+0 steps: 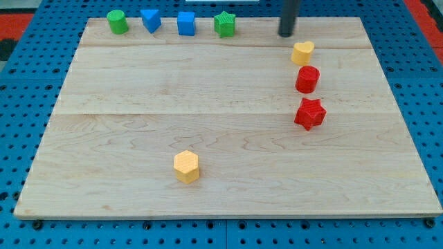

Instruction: Move yellow hexagon to the down side of the red star

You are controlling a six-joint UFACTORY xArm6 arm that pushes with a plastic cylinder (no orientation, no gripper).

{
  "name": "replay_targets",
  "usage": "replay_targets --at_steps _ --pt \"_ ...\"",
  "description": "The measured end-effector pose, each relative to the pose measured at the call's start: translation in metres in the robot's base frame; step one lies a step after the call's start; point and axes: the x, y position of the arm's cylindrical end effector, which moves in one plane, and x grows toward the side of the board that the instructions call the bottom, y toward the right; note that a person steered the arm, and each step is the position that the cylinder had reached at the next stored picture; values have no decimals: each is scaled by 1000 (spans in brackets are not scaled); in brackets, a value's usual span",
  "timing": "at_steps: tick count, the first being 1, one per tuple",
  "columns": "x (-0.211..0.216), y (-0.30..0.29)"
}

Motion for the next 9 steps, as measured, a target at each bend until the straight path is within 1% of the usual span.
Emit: replay_targets --at_steps 1,2,3,4,5,6,7,8,9 --pt "55 -26" --pt "146 -28" --pt "216 -49" --pt "226 -132" --pt "271 -185" --pt "318 -222" --pt "339 -202" --pt "317 -145" --pt "298 -112"
